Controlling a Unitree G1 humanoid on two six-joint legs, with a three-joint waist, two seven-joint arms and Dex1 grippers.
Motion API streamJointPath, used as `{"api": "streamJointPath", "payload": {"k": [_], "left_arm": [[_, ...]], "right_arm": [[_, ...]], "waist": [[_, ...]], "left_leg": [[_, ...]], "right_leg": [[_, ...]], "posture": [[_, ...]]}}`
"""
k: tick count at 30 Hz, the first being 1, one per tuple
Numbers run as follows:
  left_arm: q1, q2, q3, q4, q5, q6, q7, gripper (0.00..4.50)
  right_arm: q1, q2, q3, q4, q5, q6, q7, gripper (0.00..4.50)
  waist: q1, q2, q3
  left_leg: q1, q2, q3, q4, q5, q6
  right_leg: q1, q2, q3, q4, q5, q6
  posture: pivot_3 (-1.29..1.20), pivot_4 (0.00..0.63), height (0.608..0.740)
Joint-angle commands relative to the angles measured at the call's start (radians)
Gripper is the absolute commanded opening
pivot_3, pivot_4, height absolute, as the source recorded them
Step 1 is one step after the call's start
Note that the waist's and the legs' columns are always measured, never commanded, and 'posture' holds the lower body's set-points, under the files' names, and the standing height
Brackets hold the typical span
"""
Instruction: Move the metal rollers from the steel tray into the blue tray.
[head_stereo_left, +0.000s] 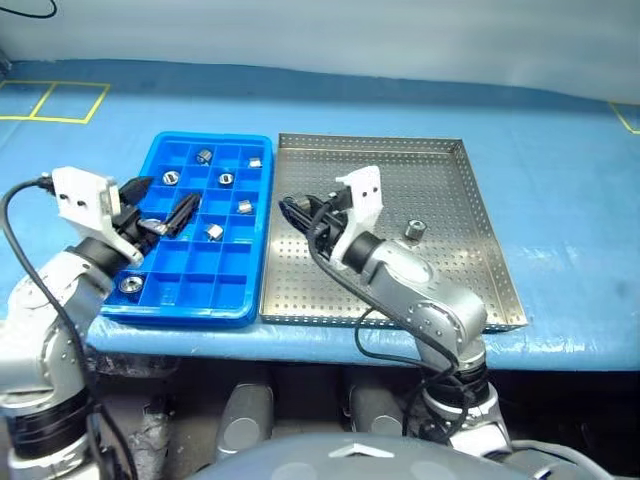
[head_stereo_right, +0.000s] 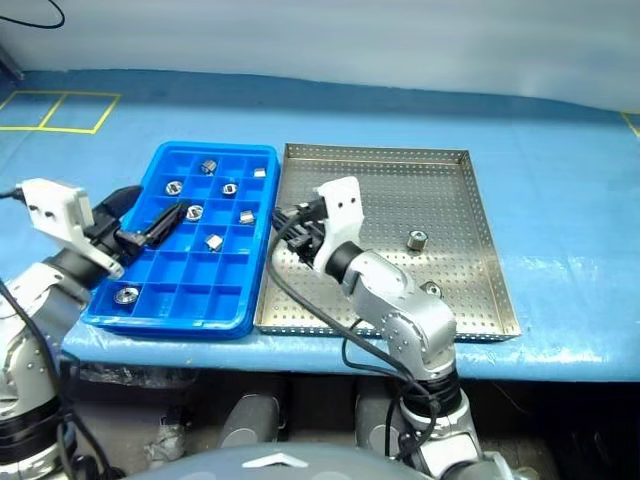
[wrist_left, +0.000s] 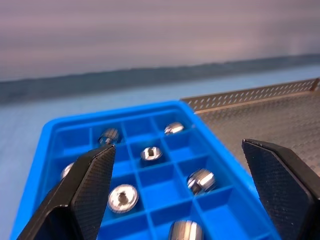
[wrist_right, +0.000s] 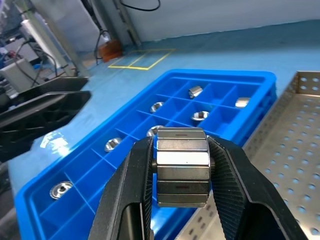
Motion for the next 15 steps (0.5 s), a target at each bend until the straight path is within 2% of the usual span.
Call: {"api": "streamJointPath", "payload": {"k": [1, 6, 15], "left_arm": [[-0.008, -0.018, -0.013, -0.015, -0.015, -0.059, 0.006, 4.46], [0.007, -0.024, -0.031, -0.017, -0.021, -0.079, 0.016, 4.46], [0.062, -0.004, -0.039, -0.042, -0.023, -0.079, 0.023, 4.46]], "right_arm": [[-0.056, 0.017, 0.134, 0.061, -0.077, -0.046, 0.017, 1.31], [-0.068, 0.047, 0.265, 0.19, -0.154, -0.105, 0.047, 1.31], [-0.076, 0.084, 0.342, 0.365, -0.245, -0.185, 0.114, 1.31]], "waist": [[-0.005, 0.0, 0.0], [-0.006, -0.001, 0.0], [0.0, -0.001, 0.0]], "left_leg": [[0.0, 0.0, 0.0, 0.0, 0.0, 0.0], [-0.001, -0.001, 0.0, 0.0, 0.0, 0.0], [0.0, -0.001, -0.001, 0.001, 0.0, 0.0]], "right_leg": [[0.0, 0.0, 0.0, 0.0, 0.0, 0.0], [0.0, 0.0, 0.0, 0.0, 0.0, 0.0], [0.0, 0.0, 0.0, 0.0, 0.0, 0.0]], "posture": [[0.05, 0.15, 0.74], [0.06, 0.15, 0.74], [0.09, 0.15, 0.74]]}}
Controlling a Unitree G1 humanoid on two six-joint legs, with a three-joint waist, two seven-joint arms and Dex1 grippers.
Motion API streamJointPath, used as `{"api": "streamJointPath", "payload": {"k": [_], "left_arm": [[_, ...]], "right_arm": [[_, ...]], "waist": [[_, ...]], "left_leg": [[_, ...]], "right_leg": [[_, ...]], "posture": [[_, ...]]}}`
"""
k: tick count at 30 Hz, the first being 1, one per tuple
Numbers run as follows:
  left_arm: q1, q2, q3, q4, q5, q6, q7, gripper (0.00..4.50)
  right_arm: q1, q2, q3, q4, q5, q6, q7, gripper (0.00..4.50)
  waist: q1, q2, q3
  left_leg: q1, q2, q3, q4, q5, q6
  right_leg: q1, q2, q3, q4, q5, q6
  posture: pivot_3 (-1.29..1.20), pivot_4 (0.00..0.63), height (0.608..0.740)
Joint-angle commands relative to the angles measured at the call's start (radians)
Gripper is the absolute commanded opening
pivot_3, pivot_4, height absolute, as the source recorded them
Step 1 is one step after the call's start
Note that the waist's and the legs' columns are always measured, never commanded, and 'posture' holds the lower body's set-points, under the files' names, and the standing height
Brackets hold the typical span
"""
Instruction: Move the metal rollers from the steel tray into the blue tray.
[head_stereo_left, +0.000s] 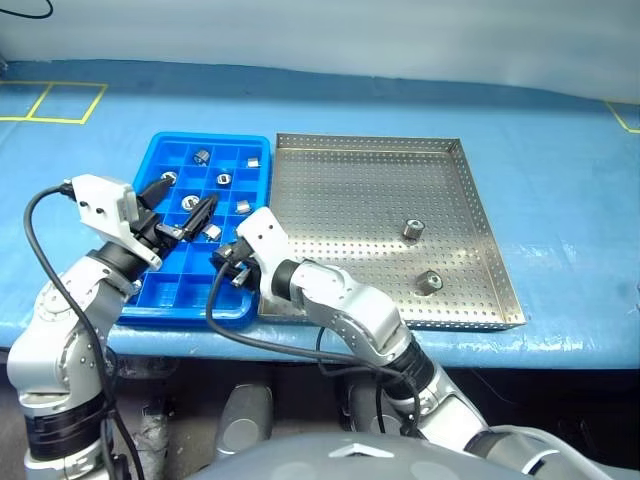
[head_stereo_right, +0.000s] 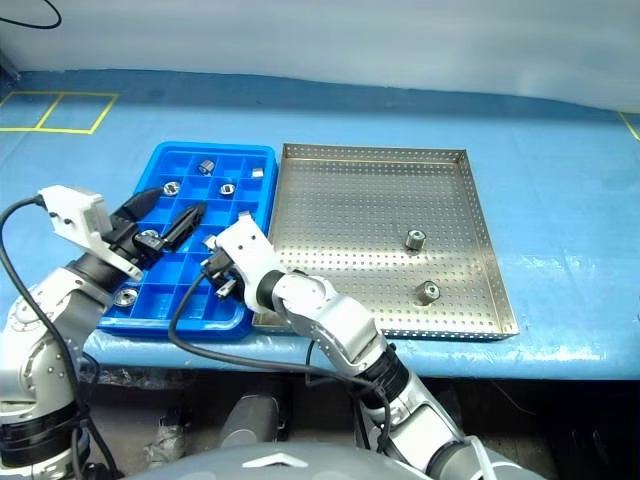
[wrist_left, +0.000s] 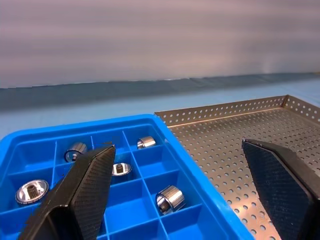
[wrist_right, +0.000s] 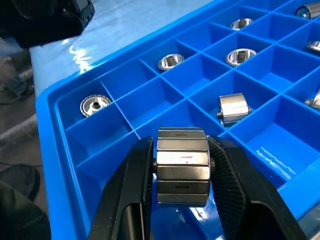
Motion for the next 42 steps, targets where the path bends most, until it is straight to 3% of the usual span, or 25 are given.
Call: {"api": "streamJointPath", "payload": {"k": [1, 10, 21, 34, 35, 40, 42], "left_arm": [[0.004, 0.014, 0.007, -0.047, -0.011, -0.025, 0.009, 4.46], [0.011, 0.022, 0.003, -0.043, -0.009, -0.03, 0.018, 4.46], [-0.008, 0.02, -0.016, -0.026, -0.009, -0.042, 0.023, 4.46], [-0.005, 0.027, -0.033, -0.013, -0.006, -0.041, 0.019, 4.46], [-0.006, 0.028, -0.034, -0.012, -0.006, -0.041, 0.019, 4.5], [-0.025, 0.027, -0.05, 0.004, -0.008, -0.041, 0.014, 4.5], [-0.036, 0.025, -0.062, 0.01, -0.007, -0.04, 0.013, 4.5]], "right_arm": [[-0.016, 0.028, 0.012, 0.022, -0.034, -0.062, 0.024, 1.31], [0.033, -0.041, 0.001, -0.09, 0.03, 0.075, 0.144, 1.31], [-0.015, 0.037, -0.08, 0.032, -0.094, -0.048, 0.012, 1.31], [0.013, 0.017, -0.05, 0.122, -0.156, -0.022, 0.047, 1.31], [0.015, 0.016, -0.049, 0.119, -0.157, -0.021, 0.052, 2.03], [0.034, 0.024, -0.105, 0.082, -0.159, -0.018, 0.018, 3.49], [0.046, 0.021, -0.138, 0.044, -0.161, -0.027, -0.006, 3.49]], "waist": [[0.002, 0.0, 0.0], [0.012, 0.0, 0.0], [0.011, 0.0, 0.0], [0.008, -0.001, -0.001], [0.008, -0.001, -0.001], [0.01, -0.002, -0.001], [0.012, -0.002, -0.001]], "left_leg": [[0.0, 0.0, 0.0, 0.0, 0.0, 0.0], [0.0, 0.0, -0.001, 0.0, 0.0, 0.0], [0.0, 0.0, -0.001, 0.0, 0.0, -0.001], [0.002, 0.0, -0.001, 0.0, 0.001, -0.001], [0.002, 0.0, -0.001, 0.0, 0.001, -0.001], [0.003, 0.0, -0.001, 0.0, 0.001, -0.001], [0.002, 0.0, -0.001, 0.0, 0.001, -0.001]], "right_leg": [[0.0, 0.0, 0.0, 0.0, 0.0, 0.0], [0.0, 0.0, -0.001, 0.0, 0.0, 0.0], [0.0, 0.0, 0.0, 0.0, -0.003, 0.004], [0.002, 0.0, 0.0, 0.0, -0.006, 0.0], [0.003, 0.0, 0.0, 0.0, -0.006, 0.0], [0.003, 0.0, -0.001, 0.0, -0.006, 0.0], [0.003, 0.0, -0.001, 0.0, -0.006, 0.0]], "posture": [[0.09, 0.15, 0.74], [0.09, 0.15, 0.74], [0.08, 0.15, 0.74], [0.07, 0.15, 0.74], [0.07, 0.15, 0.74], [0.05, 0.15, 0.74], [0.04, 0.15, 0.74]]}}
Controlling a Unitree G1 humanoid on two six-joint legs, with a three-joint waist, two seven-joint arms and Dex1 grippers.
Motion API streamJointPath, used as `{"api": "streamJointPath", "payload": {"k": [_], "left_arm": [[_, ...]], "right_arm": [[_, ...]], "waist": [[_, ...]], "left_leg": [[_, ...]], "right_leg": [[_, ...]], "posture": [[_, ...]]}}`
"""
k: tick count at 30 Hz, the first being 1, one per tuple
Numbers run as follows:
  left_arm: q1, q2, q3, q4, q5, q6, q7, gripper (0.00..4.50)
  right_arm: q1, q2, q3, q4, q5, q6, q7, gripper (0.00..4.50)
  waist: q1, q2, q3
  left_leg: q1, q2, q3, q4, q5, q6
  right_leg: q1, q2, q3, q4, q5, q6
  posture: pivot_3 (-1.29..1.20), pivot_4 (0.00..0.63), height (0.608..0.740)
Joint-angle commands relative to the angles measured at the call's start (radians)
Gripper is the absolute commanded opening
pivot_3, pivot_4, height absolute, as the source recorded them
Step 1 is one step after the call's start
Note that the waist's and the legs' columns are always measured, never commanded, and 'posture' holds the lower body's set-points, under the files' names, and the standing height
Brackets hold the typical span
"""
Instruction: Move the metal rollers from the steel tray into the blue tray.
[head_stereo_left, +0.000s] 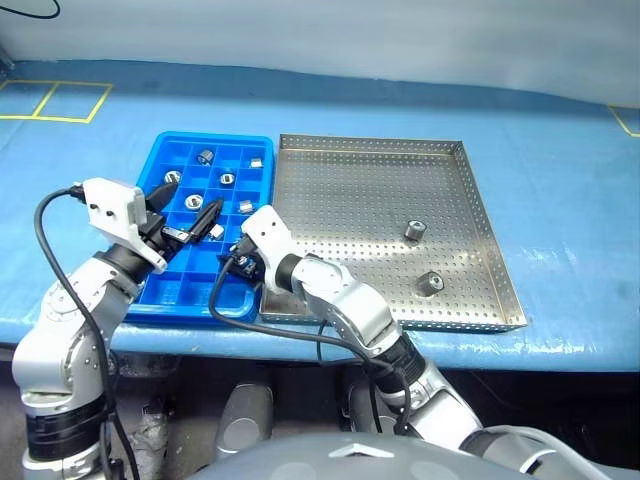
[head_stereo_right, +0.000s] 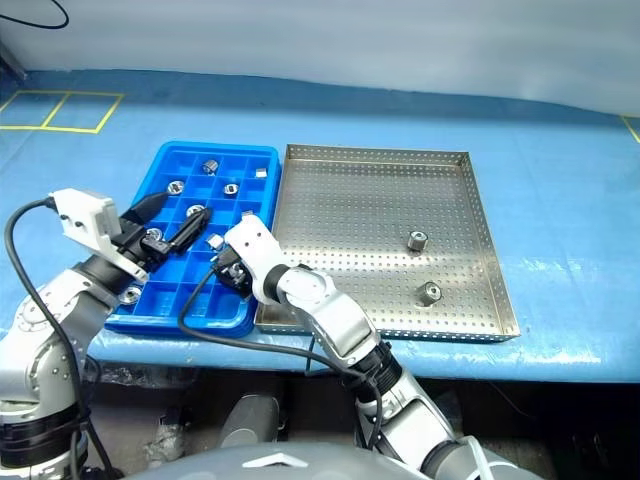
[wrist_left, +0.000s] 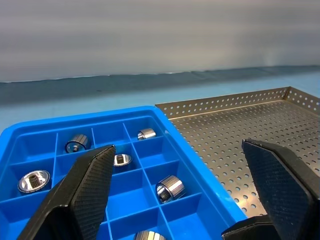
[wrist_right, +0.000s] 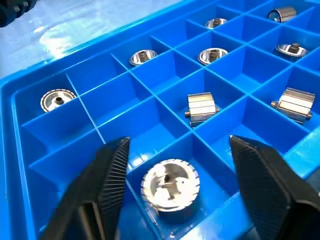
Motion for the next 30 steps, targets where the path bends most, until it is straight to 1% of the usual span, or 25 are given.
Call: {"api": "streamJointPath", "payload": {"k": [1, 4, 6, 9, 11, 15, 16, 19, 22, 26, 30], "left_arm": [[-0.028, 0.004, -0.016, 0.001, -0.009, -0.019, -0.007, 4.5], [-0.057, -0.005, -0.048, 0.019, -0.011, -0.023, -0.015, 4.5], [-0.083, -0.013, -0.097, 0.044, 0.0, -0.028, -0.03, 4.5], [-0.118, -0.032, -0.156, 0.081, 0.008, -0.034, -0.048, 4.5], [-0.145, -0.046, -0.197, 0.109, 0.017, -0.04, -0.064, 4.5], [-0.22, -0.075, -0.295, 0.188, 0.05, -0.056, -0.1, 4.5], [-0.232, -0.077, -0.309, 0.201, 0.058, -0.061, -0.107, 4.5], [-0.344, -0.122, -0.402, 0.319, 0.096, -0.076, -0.15, 4.5], [-0.461, -0.167, -0.502, 0.462, 0.161, -0.126, -0.219, 4.5], [-0.605, -0.253, -0.591, 0.662, 0.236, -0.175, -0.273, 4.5], [-0.713, -0.328, -0.662, 0.868, 0.322, -0.251, -0.326, 4.5]], "right_arm": [[0.052, 0.0, -0.084, -0.046, -0.003, 0.018, -0.056, 3.49], [0.096, -0.009, -0.174, -0.175, 0.013, 0.025, -0.105, 3.49], [0.14, -0.04, -0.245, -0.304, 0.014, 0.058, -0.138, 3.49], [0.201, -0.095, -0.336, -0.475, 0.017, 0.136, -0.161, 3.49], [0.24, -0.161, -0.388, -0.59, 0.015, 0.201, -0.152, 3.49], [0.355, -0.28, -0.481, -0.799, 0.11, 0.311, -0.061, 3.49], [0.37, -0.294, -0.489, -0.821, 0.123, 0.322, -0.053, 3.49], [0.502, -0.321, -0.515, -0.887, 0.152, 0.287, -0.031, 3.49], [0.589, -0.333, -0.487, -0.893, 0.127, 0.243, -0.055, 3.49], [0.64, -0.298, -0.473, -0.901, 0.107, 0.218, -0.117, 3.49], [0.688, -0.273, -0.472, -0.924, 0.105, 0.199, -0.151, 3.49]], "waist": [[0.002, 0.0, 0.0], [0.003, 0.0, 0.0], [0.005, 0.0, 0.0], [-0.004, 0.0, 0.0], [-0.012, 0.0, 0.0], [-0.024, 0.001, 0.0], [-0.028, 0.001, 0.001], [-0.045, 0.001, 0.001], [-0.056, 0.001, 0.001], [-0.078, 0.001, 0.001], [-0.109, 0.001, 0.001]], "left_leg": [[0.0, 0.0, 0.0, 0.0, 0.0, 0.0], [-0.001, -0.001, 0.0, 0.001, 0.0, 0.0], [-0.003, -0.001, 0.0, 0.001, 0.0, 0.001], [-0.004, -0.001, 0.0, -0.001, 0.0, 0.001], [-0.004, -0.001, 0.0, -0.001, 0.0, 0.001], [-0.004, -0.001, 0.0, -0.002, 0.0, 0.001], [-0.004, -0.001, 0.0, -0.002, 0.0, 0.001], [-0.004, -0.001, 0.001, -0.001, 0.0, 0.001], [-0.004, -0.001, 0.002, 0.001, 0.0, 0.002], [-0.004, -0.002, 0.005, 0.003, 0.0, 0.003], [-0.004, -0.003, 0.005, 0.002, 0.0, 0.003]], "right_leg": [[0.0, 0.0, 0.0, 0.0, 0.0, 0.0], [0.0, -0.001, 0.0, -0.001, 0.0, 0.0], [-0.002, -0.001, 0.0, -0.001, 0.0, 0.001], [-0.003, -0.001, 0.0, -0.001, 0.003, 0.005], [-0.004, -0.001, 0.0, -0.001, 0.003, 0.005], [-0.004, 0.0, 0.001, -0.001, 0.002, 0.005], [-0.003, 0.0, 0.001, -0.001, 0.002, 0.005], [-0.003, 0.001, 0.001, -0.001, 0.002, 0.006], [-0.002, 0.001, 0.003, -0.001, 0.002, 0.005], [-0.001, 0.001, 0.007, -0.002, 0.002, 0.006], [-0.002, 0.001, 0.007, -0.002, 0.002, 0.007]], "posture": [[0.04, 0.15, 0.74], [0.03, 0.15, 0.74], [0.01, 0.15, 0.74], [-0.03, 0.15, 0.74], [-0.05, 0.15, 0.74], [-0.08, 0.15, 0.74], [-0.09, 0.15, 0.74], [-0.12, 0.15, 0.74], [-0.16, 0.15, 0.74], [-0.22, 0.15, 0.74], [-0.25, 0.15, 0.74]]}}
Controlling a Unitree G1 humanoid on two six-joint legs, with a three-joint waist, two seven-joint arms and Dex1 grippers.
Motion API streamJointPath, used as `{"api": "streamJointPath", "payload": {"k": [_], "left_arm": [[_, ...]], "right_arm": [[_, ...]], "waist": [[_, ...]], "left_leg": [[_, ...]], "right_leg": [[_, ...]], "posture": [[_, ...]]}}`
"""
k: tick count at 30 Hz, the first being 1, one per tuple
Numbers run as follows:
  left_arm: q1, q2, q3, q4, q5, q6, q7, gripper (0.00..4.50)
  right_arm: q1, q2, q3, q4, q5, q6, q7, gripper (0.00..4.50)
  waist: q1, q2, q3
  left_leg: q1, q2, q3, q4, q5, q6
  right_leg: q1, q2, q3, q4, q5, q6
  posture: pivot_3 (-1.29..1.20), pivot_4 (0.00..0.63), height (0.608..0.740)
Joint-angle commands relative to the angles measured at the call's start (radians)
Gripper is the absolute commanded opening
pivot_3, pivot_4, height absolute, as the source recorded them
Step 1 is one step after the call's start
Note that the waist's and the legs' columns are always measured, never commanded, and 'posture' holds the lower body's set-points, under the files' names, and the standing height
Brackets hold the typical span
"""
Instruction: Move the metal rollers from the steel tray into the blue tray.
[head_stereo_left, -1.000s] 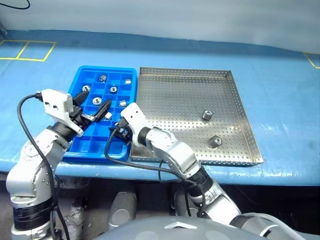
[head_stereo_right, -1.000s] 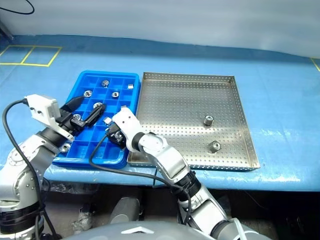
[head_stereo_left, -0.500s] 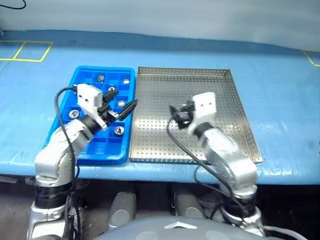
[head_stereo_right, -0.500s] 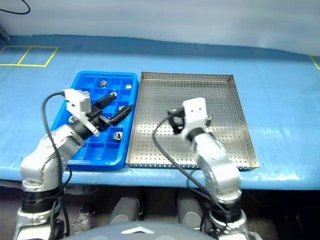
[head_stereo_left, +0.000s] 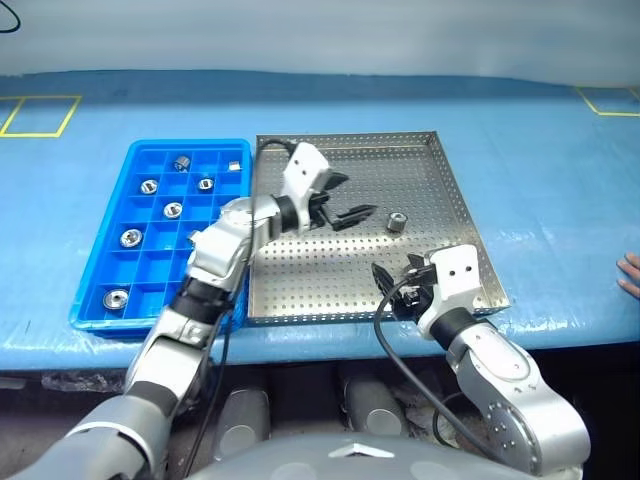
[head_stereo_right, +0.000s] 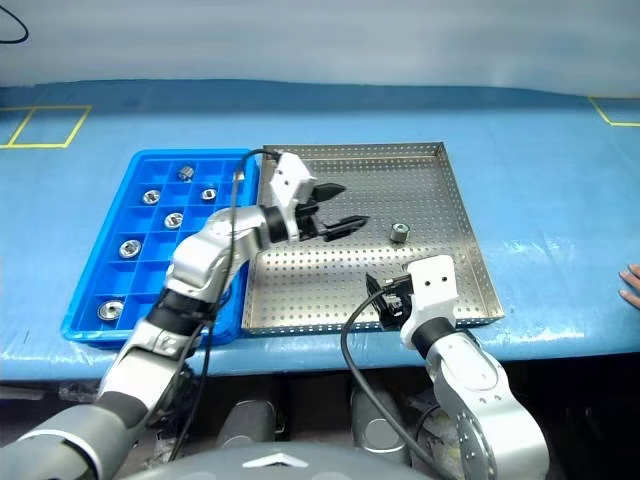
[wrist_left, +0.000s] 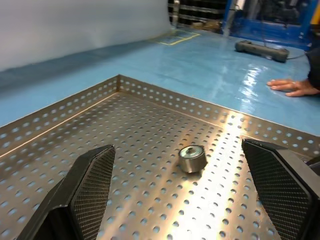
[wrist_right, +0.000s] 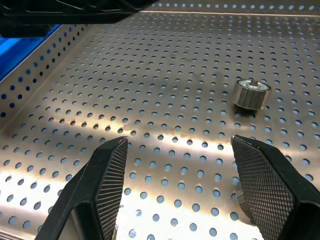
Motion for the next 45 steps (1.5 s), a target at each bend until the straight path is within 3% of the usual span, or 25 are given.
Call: {"api": "streamJointPath", "payload": {"k": [1, 7, 18, 22, 35, 38, 45], "left_arm": [[-0.082, -0.061, -0.049, 0.163, 0.079, -0.079, -0.033, 4.5], [-0.186, -0.174, -0.064, 0.436, 0.197, -0.195, 0.026, 4.5], [-0.318, -0.316, 0.074, 0.775, 0.243, -0.284, 0.265, 4.5], [-0.347, -0.331, 0.122, 0.84, 0.249, -0.281, 0.332, 4.5], [-0.353, -0.339, 0.168, 0.871, 0.252, -0.159, 0.233, 4.5], [-0.351, -0.34, 0.17, 0.87, 0.256, -0.154, 0.243, 3.92], [-0.346, -0.322, 0.238, 0.795, 0.2, -0.136, 0.233, 1.72]], "right_arm": [[0.033, 0.009, -0.007, -0.063, -0.008, -0.038, -0.031, 3.49], [0.081, 0.015, -0.005, -0.08, -0.01, -0.056, -0.058, 3.49], [0.09, 0.017, 0.018, -0.072, -0.009, -0.076, -0.081, 3.49], [0.089, 0.016, 0.014, -0.069, -0.007, -0.075, -0.084, 3.49], [0.058, 0.021, 0.017, -0.047, -0.008, -0.074, -0.09, 3.49], [0.046, 0.022, 0.013, -0.039, -0.007, -0.074, -0.091, 3.52], [0.017, 0.02, 0.013, -0.027, -0.002, -0.068, -0.09, 3.52]], "waist": [[-0.014, 0.0, 0.0], [-0.054, 0.0, 0.0], [-0.101, -0.001, 0.0], [-0.114, -0.001, 0.0], [-0.123, -0.001, 0.0], [-0.122, -0.001, 0.0], [-0.12, -0.001, 0.0]], "left_leg": [[0.0, 0.0, 0.0, 0.0, 0.0, 0.0], [-0.001, 0.0, -0.001, -0.001, -0.001, 0.001], [-0.002, -0.001, -0.001, -0.001, -0.001, 0.001], [-0.002, -0.001, -0.001, -0.001, -0.001, 0.001], [-0.002, -0.002, -0.002, -0.002, -0.001, 0.001], [-0.002, -0.002, -0.002, -0.002, -0.001, 0.001], [-0.002, -0.002, -0.002, -0.002, -0.001, 0.001]], "right_leg": [[0.0, 0.0, 0.0, 0.0, 0.0, 0.001], [-0.001, 0.0, 0.001, 0.0, 0.001, 0.006], [-0.001, 0.0, 0.001, -0.001, 0.001, 0.008], [-0.001, 0.0, 0.001, -0.001, 0.001, 0.008], [-0.001, -0.001, 0.001, 0.0, 0.001, 0.008], [-0.001, -0.001, 0.001, 0.0, 0.001, 0.008], [-0.001, -0.001, 0.001, 0.0, 0.001, 0.009]], "posture": [[-0.26, 0.15, 0.74], [-0.29, 0.15, 0.74], [-0.3, 0.15, 0.74], [-0.3, 0.15, 0.74], [-0.29, 0.15, 0.74], [-0.28, 0.15, 0.74], [-0.26, 0.15, 0.74]]}}
